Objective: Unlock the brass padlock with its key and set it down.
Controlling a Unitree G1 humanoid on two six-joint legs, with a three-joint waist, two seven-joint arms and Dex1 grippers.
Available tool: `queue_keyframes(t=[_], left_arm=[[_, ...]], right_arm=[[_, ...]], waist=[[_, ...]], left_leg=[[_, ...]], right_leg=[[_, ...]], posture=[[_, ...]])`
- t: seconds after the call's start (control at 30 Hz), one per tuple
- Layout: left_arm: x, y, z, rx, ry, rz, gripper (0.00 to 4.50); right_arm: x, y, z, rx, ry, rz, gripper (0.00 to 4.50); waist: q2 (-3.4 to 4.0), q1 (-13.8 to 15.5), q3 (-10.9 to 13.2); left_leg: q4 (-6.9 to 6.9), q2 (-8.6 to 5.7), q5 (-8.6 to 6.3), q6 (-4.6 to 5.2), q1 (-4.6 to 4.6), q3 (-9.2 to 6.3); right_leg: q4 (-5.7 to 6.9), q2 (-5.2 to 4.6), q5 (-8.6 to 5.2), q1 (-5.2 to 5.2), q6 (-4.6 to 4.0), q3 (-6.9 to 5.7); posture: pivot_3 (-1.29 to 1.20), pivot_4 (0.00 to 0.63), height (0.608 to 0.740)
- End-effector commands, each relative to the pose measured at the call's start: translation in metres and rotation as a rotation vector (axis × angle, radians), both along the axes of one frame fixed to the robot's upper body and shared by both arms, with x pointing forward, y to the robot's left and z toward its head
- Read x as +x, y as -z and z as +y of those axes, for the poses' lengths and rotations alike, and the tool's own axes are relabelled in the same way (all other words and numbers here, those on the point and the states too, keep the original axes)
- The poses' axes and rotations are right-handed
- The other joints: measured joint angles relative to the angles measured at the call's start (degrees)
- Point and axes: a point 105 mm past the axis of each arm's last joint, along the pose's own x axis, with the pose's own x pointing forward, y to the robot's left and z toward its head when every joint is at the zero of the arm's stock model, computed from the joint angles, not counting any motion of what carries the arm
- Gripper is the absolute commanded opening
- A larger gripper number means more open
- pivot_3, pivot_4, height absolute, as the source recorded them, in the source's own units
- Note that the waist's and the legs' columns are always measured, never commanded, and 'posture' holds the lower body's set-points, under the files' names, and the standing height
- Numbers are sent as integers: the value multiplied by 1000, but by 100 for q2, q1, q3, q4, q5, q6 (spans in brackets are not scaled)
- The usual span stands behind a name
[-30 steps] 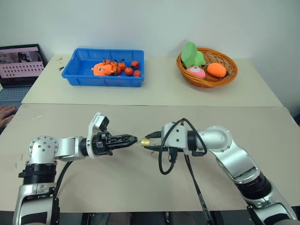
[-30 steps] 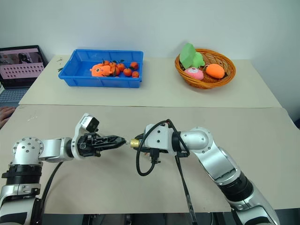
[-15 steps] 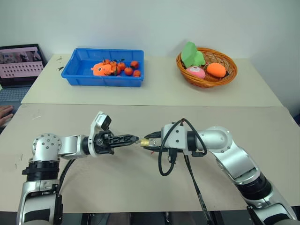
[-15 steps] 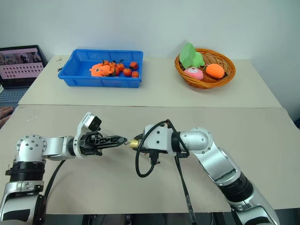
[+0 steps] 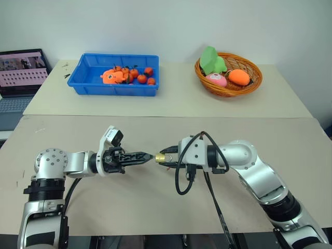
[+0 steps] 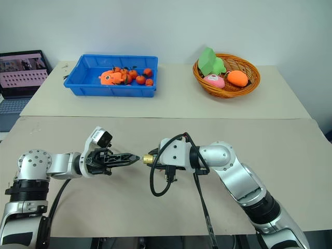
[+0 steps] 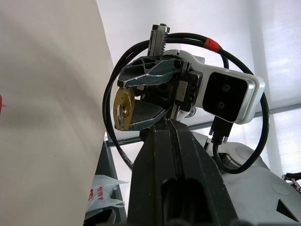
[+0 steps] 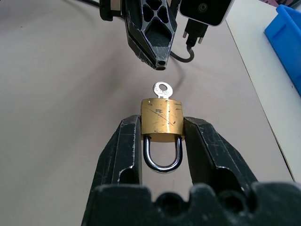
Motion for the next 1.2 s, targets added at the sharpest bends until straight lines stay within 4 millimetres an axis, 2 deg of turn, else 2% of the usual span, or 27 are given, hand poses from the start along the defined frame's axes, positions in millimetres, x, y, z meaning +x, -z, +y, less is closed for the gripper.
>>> queue_keyframes(t=[0.03, 1.2], left_arm=[[-2, -5, 2, -7, 3, -25, 11], [2, 0, 2, 15, -25, -27, 11]], right_arm=[[-6, -8, 3, 15, -20, -43, 925], [-7, -6, 3, 8, -23, -38, 925]], waist=[[0, -2, 0], [0, -9, 0]], left_leg=[[0, 0, 0, 0, 0, 0], [0, 0, 0, 0, 0, -1]], right_leg=[[0, 0, 0, 0, 0, 0], [0, 0, 0, 0, 0, 0]], posture=[[0, 150, 740], [0, 150, 740]])
